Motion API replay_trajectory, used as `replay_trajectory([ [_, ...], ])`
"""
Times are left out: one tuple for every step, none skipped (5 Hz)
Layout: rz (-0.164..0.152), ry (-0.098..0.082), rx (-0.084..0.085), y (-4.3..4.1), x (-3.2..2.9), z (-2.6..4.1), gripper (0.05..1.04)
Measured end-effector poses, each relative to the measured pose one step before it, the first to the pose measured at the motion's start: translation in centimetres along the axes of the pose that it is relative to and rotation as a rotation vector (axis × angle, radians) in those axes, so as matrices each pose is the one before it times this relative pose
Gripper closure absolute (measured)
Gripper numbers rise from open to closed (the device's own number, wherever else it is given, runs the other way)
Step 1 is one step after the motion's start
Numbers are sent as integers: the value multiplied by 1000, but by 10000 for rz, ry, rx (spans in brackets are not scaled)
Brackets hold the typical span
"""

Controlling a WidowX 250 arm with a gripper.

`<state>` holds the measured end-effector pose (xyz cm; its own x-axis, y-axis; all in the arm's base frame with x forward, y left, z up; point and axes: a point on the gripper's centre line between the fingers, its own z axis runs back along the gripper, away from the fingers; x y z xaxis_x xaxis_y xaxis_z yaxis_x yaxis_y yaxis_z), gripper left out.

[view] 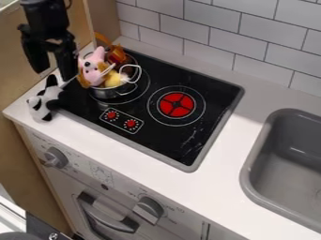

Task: Move the doll on the left edge of the burner

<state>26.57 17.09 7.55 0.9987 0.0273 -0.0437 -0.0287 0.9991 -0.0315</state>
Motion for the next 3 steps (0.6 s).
replay_trajectory([
  [653,-358,-118,-2687,918,1559,87],
  [629,-198,-145,-3560,620,-390,87],
  [404,-218,-145,-3116,483,138,87],
])
